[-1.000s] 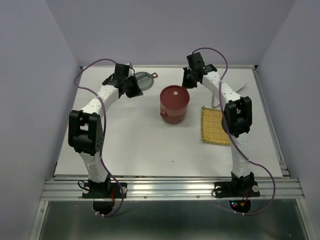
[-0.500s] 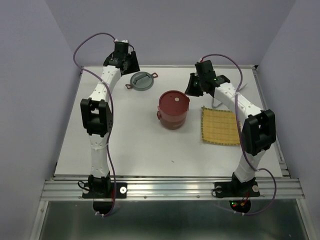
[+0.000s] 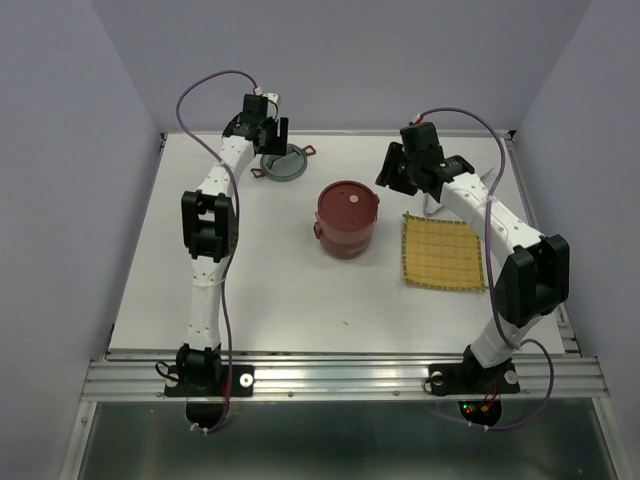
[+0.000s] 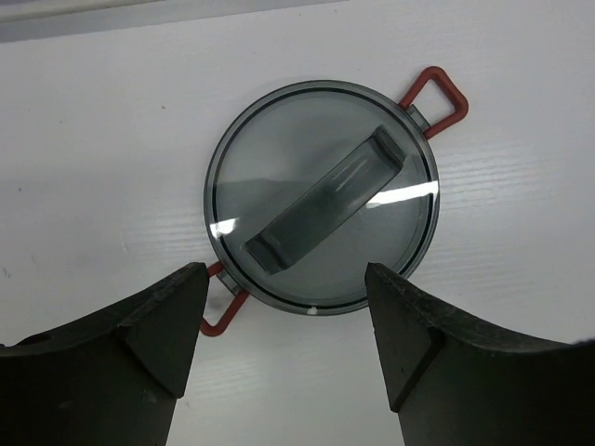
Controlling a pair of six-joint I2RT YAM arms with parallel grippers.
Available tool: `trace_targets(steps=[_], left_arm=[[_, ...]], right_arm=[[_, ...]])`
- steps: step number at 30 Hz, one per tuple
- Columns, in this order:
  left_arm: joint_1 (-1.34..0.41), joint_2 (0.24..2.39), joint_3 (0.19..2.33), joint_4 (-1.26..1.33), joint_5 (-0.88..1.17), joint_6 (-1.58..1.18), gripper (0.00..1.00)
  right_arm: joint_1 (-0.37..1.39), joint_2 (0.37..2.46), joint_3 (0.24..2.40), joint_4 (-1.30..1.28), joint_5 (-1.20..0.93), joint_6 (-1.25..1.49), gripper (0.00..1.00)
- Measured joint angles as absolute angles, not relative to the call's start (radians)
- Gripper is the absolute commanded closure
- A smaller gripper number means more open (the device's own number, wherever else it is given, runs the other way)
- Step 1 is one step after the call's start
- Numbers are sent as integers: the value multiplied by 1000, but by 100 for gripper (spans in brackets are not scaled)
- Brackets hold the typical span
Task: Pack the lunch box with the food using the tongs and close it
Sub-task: Close the fastener on the packing box, then pick up the box lid from the center of the board.
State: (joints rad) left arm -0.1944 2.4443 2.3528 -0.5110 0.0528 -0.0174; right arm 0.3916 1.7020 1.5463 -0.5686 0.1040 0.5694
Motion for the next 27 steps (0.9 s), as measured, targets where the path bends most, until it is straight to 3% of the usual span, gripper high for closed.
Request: trace_targets(steps=[10, 19, 24, 27], left_arm=[[-194, 2577, 2429, -443, 132, 60, 25], [-210, 2592, 2444, -430, 115, 61, 47], [-243, 2592, 2444, -432, 47, 83, 47], [-259, 2592, 2440, -435, 32, 86, 36]], right_arm=[[392, 1711, 1505, -575, 86, 588, 48], [392, 1712, 1504, -575, 86, 596, 48], [392, 1712, 1504, -575, 86, 599, 48], [392, 1712, 1502, -575, 86, 599, 48]])
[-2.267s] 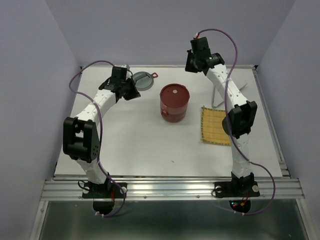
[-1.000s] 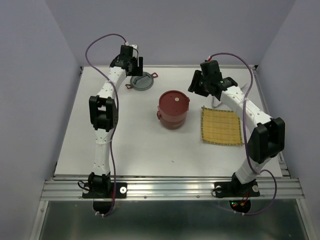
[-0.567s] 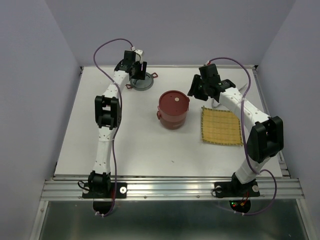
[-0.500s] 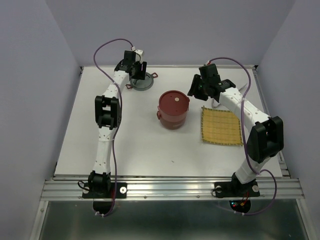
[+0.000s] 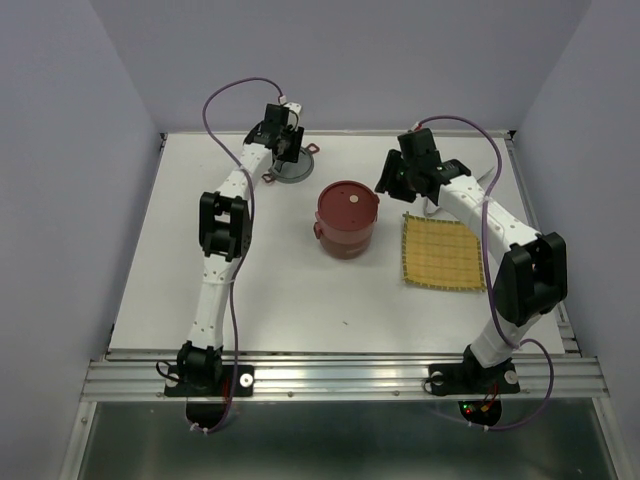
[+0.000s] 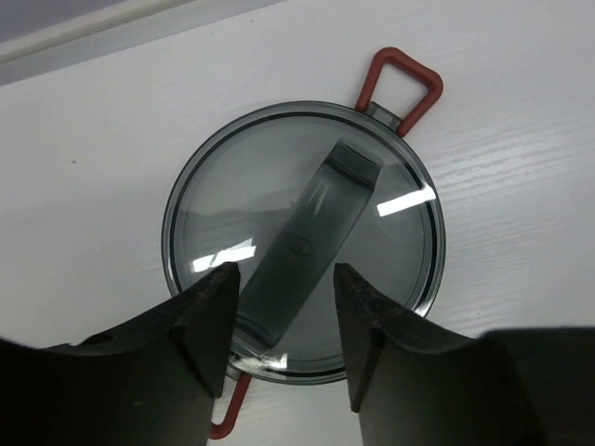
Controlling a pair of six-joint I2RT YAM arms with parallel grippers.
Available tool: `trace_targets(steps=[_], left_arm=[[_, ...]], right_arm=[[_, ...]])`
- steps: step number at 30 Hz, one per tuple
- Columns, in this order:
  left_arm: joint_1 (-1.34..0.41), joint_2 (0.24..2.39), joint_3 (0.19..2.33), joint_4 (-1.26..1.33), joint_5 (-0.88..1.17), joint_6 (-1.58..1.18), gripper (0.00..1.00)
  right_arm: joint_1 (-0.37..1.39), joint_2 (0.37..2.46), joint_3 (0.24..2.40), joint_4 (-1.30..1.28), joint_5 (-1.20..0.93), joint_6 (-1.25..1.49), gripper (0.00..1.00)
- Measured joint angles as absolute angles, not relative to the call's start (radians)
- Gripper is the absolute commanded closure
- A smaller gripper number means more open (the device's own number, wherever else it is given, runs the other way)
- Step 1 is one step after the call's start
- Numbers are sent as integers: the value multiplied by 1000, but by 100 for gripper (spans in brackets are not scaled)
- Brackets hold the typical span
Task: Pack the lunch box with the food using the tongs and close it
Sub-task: Pick up the box lid from the center of the board.
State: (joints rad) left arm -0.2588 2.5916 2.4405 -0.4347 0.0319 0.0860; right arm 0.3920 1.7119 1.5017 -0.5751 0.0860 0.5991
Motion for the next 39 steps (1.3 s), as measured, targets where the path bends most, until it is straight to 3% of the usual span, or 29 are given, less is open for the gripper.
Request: trace_targets(steps=[7, 11, 19, 20, 23, 24, 26, 39], left_arm=[[-273, 2592, 2429, -453, 34, 84, 26], [-273, 2592, 2428, -455, 44, 80, 26], [-273, 2592, 2413, -460, 46, 78, 35], [-273, 2592, 2413, -459, 46, 78, 37], [-273, 2593, 2413, -461, 47, 78, 65], [-273, 2593, 2413, -461, 46, 75, 87], [-273, 2593, 2413, -459, 44, 74, 100], [-273, 2501, 2294, -474, 38, 65, 100]], right_arm=[[392, 1705, 1480, -568, 87, 604, 48], [392, 1696, 1474, -569, 87, 606, 47], [392, 1695, 1474, -569, 86, 606, 48], [392, 1695, 1474, -569, 86, 606, 48], [392, 1695, 1474, -569, 86, 606, 48], [392, 1695, 1474, -569, 86, 606, 48], [392, 1695, 1474, -569, 86, 606, 48], [392, 1604, 1421, -580, 109, 607, 47]])
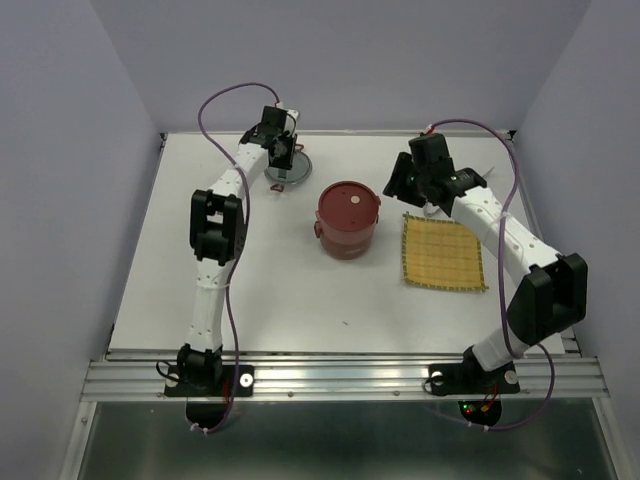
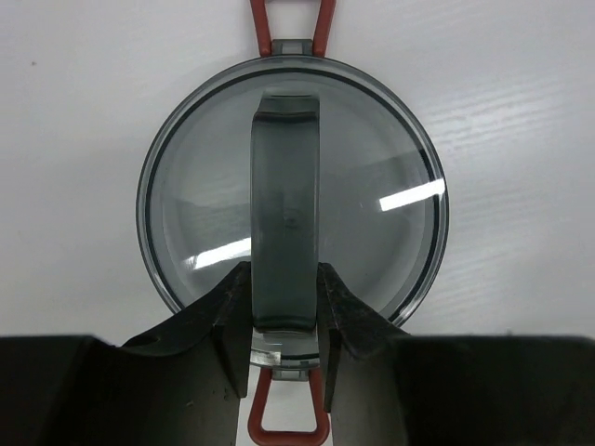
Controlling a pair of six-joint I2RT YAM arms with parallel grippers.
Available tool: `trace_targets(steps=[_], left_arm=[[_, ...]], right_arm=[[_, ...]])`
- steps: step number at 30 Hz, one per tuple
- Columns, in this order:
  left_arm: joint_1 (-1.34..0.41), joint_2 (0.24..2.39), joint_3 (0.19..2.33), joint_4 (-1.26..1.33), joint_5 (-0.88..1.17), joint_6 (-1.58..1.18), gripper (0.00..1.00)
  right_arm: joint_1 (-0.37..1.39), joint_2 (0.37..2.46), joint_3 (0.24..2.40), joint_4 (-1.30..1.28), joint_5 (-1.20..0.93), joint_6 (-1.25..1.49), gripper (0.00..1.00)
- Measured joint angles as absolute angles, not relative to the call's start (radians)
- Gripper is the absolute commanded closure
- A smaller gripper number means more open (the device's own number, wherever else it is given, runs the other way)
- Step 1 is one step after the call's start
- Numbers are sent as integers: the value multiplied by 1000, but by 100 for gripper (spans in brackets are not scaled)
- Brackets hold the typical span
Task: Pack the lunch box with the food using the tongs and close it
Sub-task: Pick up the box lid from the center of the board, then place the box lid in the packing box.
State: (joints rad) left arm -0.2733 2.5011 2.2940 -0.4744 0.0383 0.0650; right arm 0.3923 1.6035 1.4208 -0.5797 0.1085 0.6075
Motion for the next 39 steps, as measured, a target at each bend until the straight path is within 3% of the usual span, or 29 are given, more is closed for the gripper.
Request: trace_targets(steps=[7, 18, 21, 30, 39], left_arm=[[-273, 2122, 1985, -473, 55, 44, 100], [-278, 1599, 1736, -423, 197, 81, 100], [-316, 1510, 1695, -414, 264, 127, 100], [-575, 1539, 1661, -397, 308, 266, 100], [-604, 1705, 1679, -485, 306, 424, 100]], right_arm=[[392, 1465, 1352, -590, 147, 607, 47], [392, 1297, 1239, -626, 166, 603, 45], [392, 1253, 1211, -636, 173, 603, 41], [392, 1120, 1115, -662, 188, 623, 40], [392, 1100, 1112, -690, 205, 628, 36]])
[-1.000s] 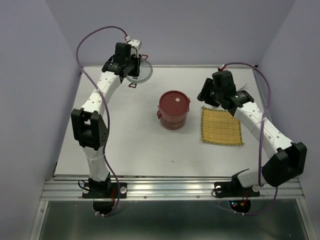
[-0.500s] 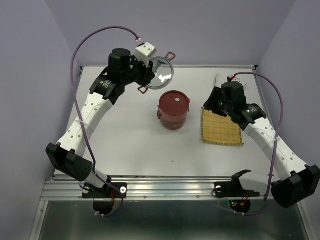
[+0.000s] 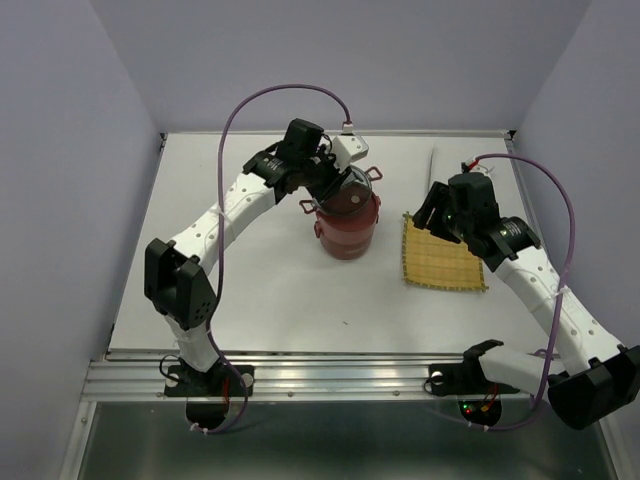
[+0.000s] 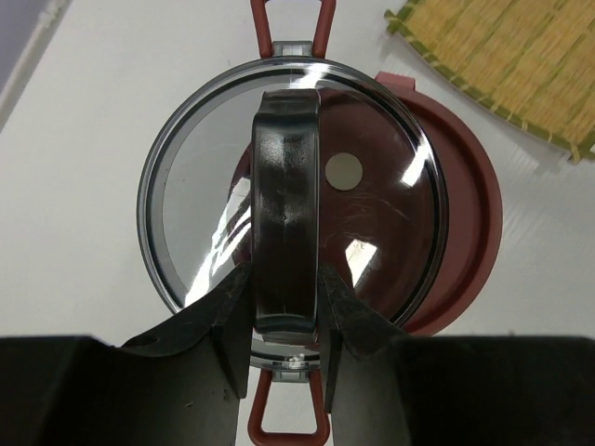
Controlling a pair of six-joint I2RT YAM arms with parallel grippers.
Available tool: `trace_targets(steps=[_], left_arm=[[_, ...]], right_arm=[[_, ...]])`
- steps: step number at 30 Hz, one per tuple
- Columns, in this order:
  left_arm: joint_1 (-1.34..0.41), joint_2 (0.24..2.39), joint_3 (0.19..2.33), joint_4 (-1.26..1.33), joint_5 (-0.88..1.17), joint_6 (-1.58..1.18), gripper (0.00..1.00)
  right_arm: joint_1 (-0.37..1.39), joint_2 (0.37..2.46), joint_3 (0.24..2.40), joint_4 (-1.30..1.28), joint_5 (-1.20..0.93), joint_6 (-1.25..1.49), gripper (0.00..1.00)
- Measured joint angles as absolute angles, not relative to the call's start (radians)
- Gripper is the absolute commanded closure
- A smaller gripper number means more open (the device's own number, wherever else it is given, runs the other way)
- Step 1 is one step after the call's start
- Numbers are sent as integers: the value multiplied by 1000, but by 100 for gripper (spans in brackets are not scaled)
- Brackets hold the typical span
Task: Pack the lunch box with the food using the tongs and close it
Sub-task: Place the box lid in the packing box.
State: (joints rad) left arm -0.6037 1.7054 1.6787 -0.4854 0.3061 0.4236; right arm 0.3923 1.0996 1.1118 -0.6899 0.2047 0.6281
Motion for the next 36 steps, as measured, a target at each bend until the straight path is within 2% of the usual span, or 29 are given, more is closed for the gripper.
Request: trace_targets(steps=[7, 17, 36], left_arm=[[-635, 1818, 1802, -619, 304, 490, 100], [-662, 1824, 1839, -674, 311, 516, 100], [-659, 1813, 1779, -618, 324, 460, 100]], right_arm=[[392, 1100, 1112, -698, 214, 627, 36], [392, 1105, 1112, -700, 215, 625, 36], [392, 1121, 1111, -700, 226, 618, 36]])
